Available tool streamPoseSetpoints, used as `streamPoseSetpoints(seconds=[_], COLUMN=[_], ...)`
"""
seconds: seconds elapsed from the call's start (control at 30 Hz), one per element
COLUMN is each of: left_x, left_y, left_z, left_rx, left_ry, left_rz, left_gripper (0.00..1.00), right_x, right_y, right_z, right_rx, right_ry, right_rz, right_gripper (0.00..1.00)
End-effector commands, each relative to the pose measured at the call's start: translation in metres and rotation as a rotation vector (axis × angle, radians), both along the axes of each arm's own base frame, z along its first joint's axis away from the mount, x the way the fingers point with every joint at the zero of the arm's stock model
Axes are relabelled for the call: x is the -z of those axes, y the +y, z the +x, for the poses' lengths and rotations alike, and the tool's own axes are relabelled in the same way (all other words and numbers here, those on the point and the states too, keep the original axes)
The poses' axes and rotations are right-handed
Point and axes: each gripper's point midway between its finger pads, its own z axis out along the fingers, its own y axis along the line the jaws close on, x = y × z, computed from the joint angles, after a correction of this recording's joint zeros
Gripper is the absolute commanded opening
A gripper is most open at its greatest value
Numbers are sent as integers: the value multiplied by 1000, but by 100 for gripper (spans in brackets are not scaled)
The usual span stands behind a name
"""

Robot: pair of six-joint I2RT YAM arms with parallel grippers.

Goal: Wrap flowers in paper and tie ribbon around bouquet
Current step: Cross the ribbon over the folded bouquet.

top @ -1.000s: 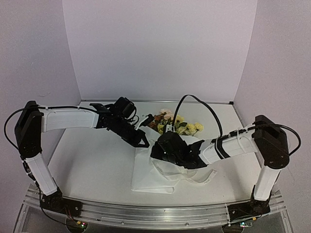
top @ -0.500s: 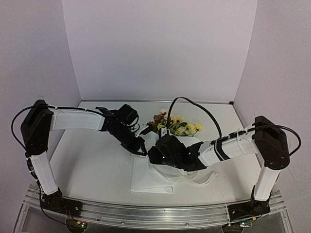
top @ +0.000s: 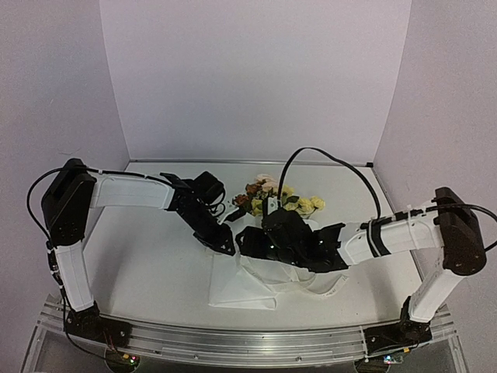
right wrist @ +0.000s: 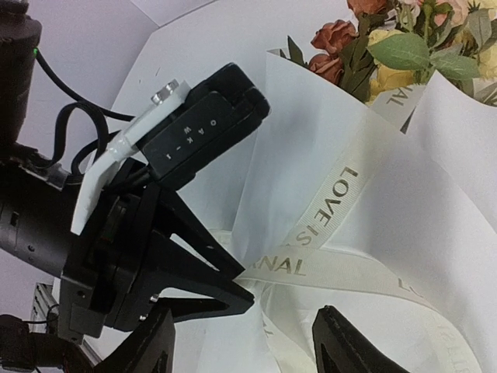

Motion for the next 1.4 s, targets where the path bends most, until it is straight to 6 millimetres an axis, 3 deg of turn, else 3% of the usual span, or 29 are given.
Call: streamPoseSetpoints(seconds=[0.0, 0.33, 0.4, 0.53, 0.67, 0.8, 1.0, 1.1, 1.27, 1.37], left_x=[-29, -81, -94, -99, -75, -42, -17, -6, -2, -4], left_y=[-8, -4, -7, -16, -32, -29, -41, -35, -39, -40], left_z=[11, 13, 22, 46, 65, 91, 94, 100, 101, 102], left_rx=[1, -22, -49, -124, -180, -295, -323, -357, -363, -377], left_ry=[-76, -197, -231, -257, -327, -343, -336, -349, -344, -349], left_rz=[-57, -160, -177, -126, 46, 250, 351, 416, 404, 390], left_gripper=[32, 63, 68, 70, 72, 73, 72, 69, 55, 42], right_x=[-13, -20, -15, -9, -4, 3, 13, 16, 22, 26], right_y=[-25, -81, -97, -118, -131, -145, -173, -183, -193, -198], right_z=[-5, 1, -1, -3, -8, -14, -24, -27, -31, -33], right_rx=[72, 198, 226, 261, 272, 283, 336, 356, 377, 389], right_ry=[30, 64, 81, 93, 95, 115, 122, 122, 127, 133], right_rz=[30, 24, -4, -37, -61, -104, -111, -105, -103, -120], right_gripper=[65, 70, 71, 71, 72, 73, 76, 76, 76, 76])
